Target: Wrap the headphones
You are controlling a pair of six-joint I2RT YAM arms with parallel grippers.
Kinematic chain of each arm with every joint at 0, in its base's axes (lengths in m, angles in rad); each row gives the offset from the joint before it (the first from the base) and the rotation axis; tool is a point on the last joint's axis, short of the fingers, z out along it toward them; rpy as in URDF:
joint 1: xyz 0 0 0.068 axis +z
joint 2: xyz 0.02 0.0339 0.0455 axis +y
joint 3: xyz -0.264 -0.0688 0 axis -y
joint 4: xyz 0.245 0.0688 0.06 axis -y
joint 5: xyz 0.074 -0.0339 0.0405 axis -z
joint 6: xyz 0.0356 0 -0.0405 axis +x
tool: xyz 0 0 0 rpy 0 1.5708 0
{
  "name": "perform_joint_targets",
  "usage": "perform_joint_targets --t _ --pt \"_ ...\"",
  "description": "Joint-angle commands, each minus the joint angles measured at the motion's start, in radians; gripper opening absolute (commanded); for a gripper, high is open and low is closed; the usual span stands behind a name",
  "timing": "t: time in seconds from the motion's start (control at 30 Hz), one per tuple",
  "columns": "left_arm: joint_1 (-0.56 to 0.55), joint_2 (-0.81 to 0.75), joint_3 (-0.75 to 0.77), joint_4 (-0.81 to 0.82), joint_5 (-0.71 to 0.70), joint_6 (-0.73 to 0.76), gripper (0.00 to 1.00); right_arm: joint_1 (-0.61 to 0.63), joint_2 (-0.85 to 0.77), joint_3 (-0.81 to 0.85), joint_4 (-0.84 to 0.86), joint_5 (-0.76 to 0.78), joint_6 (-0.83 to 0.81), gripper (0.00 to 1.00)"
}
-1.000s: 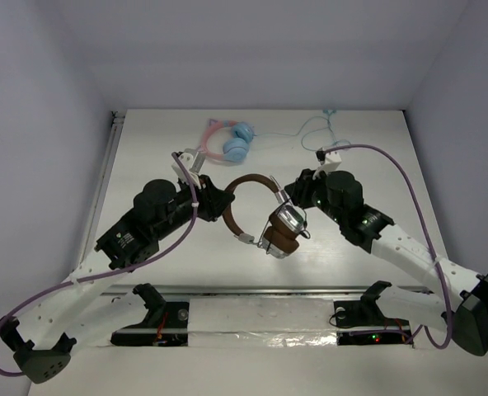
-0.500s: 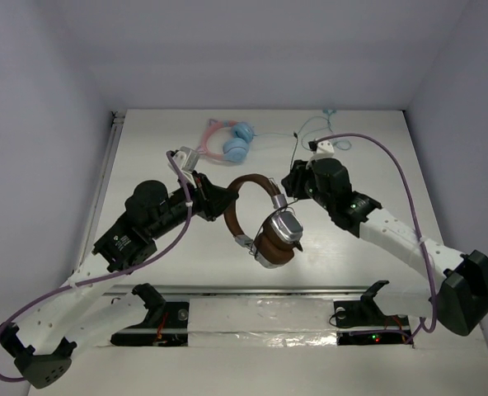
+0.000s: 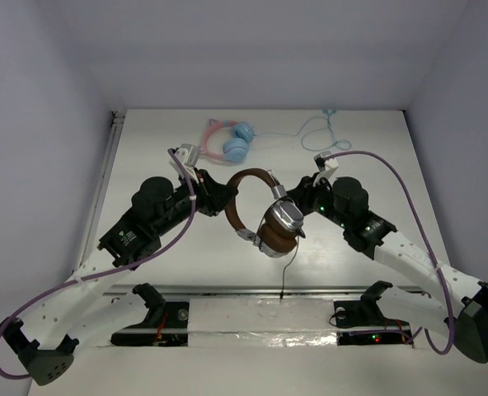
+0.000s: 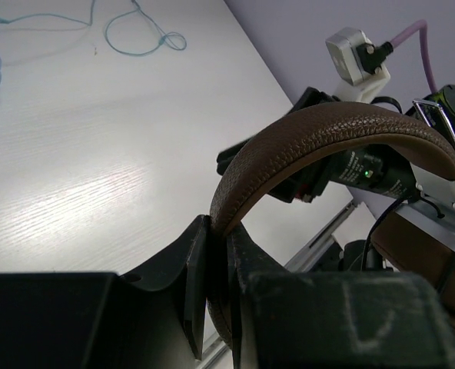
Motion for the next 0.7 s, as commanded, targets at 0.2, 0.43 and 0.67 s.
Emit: perform_joint_targets --t 0.2,0.43,0.67 --pt "0.006 -0.028 0.051 0.094 -0.126 -0.052 0.00 -0.004 -0.071 -0.088 0.240 -0.326 0.105 0.16" --pt "0.006 -0.014 0.036 0.143 -0.159 -0.083 0.00 -0.004 -0.031 -0.099 0.227 -0.259 0.167 0.16" --pt "0.006 -0.006 0.048 0.153 -0.123 -0.090 0.00 -0.004 -0.052 -0.045 0.098 -0.003 0.155 0.27"
